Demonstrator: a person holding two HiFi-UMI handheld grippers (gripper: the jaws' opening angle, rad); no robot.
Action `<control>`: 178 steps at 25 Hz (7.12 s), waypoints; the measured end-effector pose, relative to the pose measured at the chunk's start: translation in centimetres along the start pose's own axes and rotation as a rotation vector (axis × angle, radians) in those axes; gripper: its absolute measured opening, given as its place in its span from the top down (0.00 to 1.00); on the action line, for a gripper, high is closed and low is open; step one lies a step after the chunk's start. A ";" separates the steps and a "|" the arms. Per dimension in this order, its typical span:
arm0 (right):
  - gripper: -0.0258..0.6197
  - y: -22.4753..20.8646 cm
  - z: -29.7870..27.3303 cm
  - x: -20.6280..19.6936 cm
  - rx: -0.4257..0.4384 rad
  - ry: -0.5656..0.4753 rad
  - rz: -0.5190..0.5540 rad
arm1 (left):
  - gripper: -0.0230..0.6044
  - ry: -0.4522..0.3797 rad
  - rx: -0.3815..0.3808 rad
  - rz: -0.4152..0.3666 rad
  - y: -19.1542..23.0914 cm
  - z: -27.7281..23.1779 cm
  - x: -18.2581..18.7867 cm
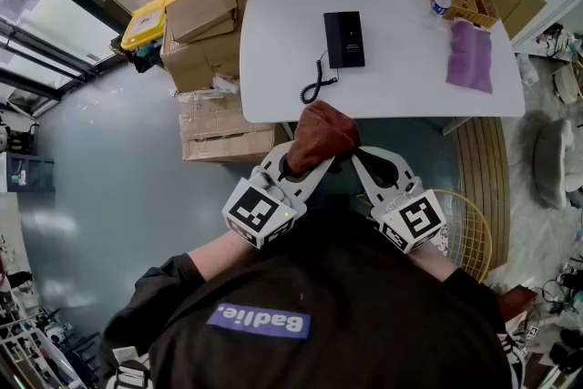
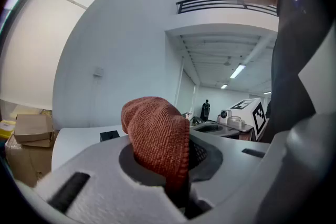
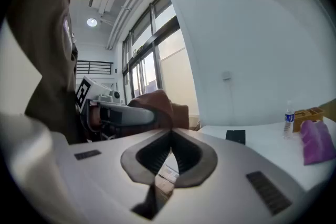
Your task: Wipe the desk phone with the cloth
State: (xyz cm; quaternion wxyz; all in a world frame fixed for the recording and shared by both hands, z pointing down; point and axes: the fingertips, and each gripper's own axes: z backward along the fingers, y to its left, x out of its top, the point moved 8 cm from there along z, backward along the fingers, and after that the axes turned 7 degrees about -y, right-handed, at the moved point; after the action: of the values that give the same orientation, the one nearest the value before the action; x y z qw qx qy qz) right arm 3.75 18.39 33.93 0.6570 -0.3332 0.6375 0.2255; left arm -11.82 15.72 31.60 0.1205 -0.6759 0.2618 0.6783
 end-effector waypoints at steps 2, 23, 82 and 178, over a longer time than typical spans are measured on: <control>0.91 0.0 -0.1 -0.1 0.000 0.000 -0.001 | 0.87 0.001 0.001 0.001 0.1 0.1 0.1; 0.91 1.1 -2.5 0.6 -0.015 0.014 0.009 | 0.87 -0.014 -0.027 0.003 2.4 1.4 0.9; 0.91 -22.1 -11.7 1.1 0.114 0.062 -0.035 | 0.87 0.029 0.193 0.027 16.9 -16.1 -0.7; 0.91 -30.7 -7.6 -3.0 0.000 0.166 -0.127 | 0.87 0.397 0.365 0.315 27.5 -29.4 -19.4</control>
State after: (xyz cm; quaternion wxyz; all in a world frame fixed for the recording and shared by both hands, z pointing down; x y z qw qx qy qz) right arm 20.39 -7.52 41.78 0.6150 -0.3907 0.6672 0.1551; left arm 0.20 -18.74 57.40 0.0796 -0.7134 0.4992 0.4853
